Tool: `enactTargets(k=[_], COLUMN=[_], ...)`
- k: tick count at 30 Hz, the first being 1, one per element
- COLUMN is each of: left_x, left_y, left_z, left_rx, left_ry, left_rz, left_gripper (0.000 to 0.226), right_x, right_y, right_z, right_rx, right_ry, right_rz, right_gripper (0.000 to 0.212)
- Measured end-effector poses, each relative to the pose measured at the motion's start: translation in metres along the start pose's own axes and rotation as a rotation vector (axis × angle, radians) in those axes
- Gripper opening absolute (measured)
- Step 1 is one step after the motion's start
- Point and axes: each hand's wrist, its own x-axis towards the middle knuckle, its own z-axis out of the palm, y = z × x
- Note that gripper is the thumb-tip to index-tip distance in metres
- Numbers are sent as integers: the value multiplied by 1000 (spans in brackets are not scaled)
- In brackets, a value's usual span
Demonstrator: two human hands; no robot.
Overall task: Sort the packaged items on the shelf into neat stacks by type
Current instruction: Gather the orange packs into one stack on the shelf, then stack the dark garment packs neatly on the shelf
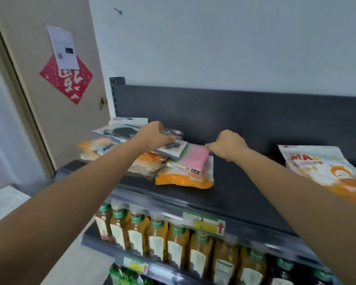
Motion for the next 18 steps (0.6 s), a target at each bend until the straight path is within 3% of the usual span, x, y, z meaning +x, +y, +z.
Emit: enactTargets(k=[8, 18], left_x=[42, 58], left_y=[-96, -127], left_z=[-74, -80], left_rx=[79, 77], left_ry=[-11, -104], left_rz=[-68, -155], left_gripper=[63, 75], right_x=[16, 22], right_y=[-113, -159], right_z=[54, 78], right_rx=[46, 69], right_ry=[-64, -150], right_rz=[46, 112], right_gripper=[34, 23])
